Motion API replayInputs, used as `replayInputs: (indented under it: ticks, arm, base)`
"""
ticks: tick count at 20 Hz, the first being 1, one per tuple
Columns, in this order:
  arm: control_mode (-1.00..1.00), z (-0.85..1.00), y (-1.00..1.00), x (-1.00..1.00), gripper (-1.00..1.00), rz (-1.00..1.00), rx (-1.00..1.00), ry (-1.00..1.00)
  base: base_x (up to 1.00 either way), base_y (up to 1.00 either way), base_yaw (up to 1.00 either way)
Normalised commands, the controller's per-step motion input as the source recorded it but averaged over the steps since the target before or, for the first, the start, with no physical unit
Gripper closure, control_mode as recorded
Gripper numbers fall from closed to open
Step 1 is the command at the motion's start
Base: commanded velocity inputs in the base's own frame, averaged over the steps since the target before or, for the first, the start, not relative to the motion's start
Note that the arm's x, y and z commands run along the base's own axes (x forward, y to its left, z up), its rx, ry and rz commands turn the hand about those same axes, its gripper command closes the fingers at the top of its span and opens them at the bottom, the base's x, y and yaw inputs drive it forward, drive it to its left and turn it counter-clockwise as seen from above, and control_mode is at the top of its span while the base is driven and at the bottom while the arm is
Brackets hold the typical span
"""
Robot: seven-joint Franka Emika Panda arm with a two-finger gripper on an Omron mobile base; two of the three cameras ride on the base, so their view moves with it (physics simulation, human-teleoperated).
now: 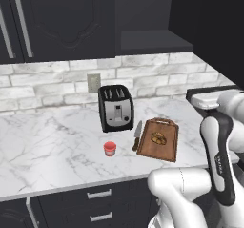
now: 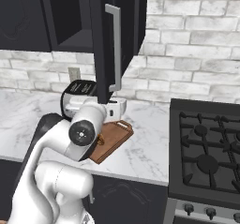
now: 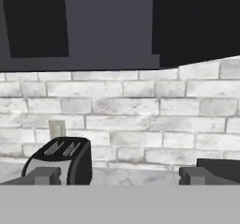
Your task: Pick the bread, place it on the cutting board, pick the jam, place it on the counter, and close the cabinet.
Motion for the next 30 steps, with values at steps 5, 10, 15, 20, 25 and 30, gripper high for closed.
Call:
replayInputs:
  ticks: [5,10,15,20,25,30]
  arm:
    - [-1.0,0.03,-0.14,-0.04,-1.0,0.04,0.0,-0.11]
    - [-1.0,0.06,-0.18,-0.09,-1.0,0.05,0.0,-0.12]
    - [-1.0,0.06,-0.16,-0.16,-1.0,0.05,0.0,-0.11]
    - [-1.0,0.08,-0.13,-0.19,-1.0,0.04,0.0,-0.09]
    - [-1.0,0.04,-0.08,-0.16,-1.0,0.03,0.0,-0.08]
    - [-1.0,0.01,-0.03,-0.21,-1.0,0.04,0.0,-0.07]
  base:
    - [0.0,0.0,0.0]
    - [0.0,0.0,0.0]
    - [0.0,0.0,0.0]
    - [0.0,0.0,0.0]
    - [0.0,0.0,0.0]
    - [0.0,0.0,0.0]
